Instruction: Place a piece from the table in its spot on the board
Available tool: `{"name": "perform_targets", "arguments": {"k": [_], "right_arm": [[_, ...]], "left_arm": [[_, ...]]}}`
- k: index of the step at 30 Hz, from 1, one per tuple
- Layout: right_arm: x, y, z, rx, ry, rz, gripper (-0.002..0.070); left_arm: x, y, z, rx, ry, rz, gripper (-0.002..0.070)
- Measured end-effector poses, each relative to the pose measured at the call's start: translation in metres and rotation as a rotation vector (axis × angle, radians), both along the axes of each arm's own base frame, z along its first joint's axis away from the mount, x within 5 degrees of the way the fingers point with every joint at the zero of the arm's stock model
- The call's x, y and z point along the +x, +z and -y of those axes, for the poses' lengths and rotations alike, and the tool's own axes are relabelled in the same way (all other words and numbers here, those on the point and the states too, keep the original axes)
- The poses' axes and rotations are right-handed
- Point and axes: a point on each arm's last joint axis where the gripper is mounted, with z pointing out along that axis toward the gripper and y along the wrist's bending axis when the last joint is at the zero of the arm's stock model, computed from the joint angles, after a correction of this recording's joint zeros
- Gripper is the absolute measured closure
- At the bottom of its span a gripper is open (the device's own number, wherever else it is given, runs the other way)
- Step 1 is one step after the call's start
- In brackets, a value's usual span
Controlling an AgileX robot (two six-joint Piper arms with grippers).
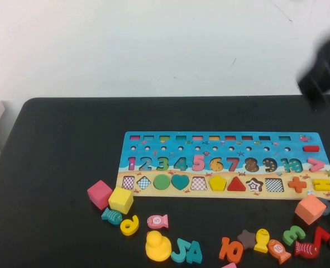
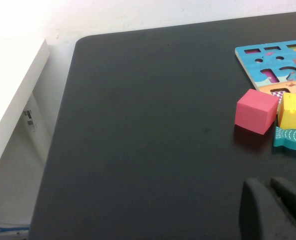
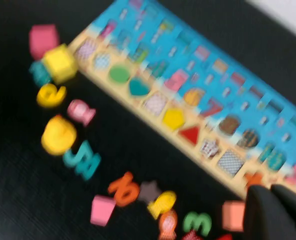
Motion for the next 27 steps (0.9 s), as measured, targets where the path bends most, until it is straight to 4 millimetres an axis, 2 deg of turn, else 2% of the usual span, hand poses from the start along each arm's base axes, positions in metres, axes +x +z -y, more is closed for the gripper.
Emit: {"name": "perform_targets", "arguments": {"k": [3,8,14,18,21,24,27], "right_arm": [[-0.034,-0.021,0.014,0.015,0.015,-0.005,0.0657],[-0.095,-0.050,0.054,0.100,0.024,0.049,0.0657],[-0.148,-0.079,0.094,0.168,0.028,0.145,0.0658],[-0.165,-0.088,0.106,0.247,0.033,0.258,0.0658],[-0.167,-0.103,0.110,0.241,0.031,0.293,0.0657],[-0.160,-0.131,0.111,0.164,0.028,0.328,0.0657],[-0.154,-0.160,0.116,0.128,0.002,0.455,0.0658]], "left_arm": [[0.000,0.000,0.000,0.000,0.000,0.000,0.0676],[0.000,0.000,0.000,0.000,0.000,0.000,0.0676],[0.000,0.000,0.000,0.000,0.000,0.000,0.0676],[0.000,0.000,0.000,0.000,0.000,0.000,0.0676],[0.000,0.000,0.000,0.000,0.000,0.000,0.0676],[0.000,0.000,0.000,0.000,0.000,0.000,0.0676],[0.000,0.000,0.000,0.000,0.000,0.000,0.0676]]}}
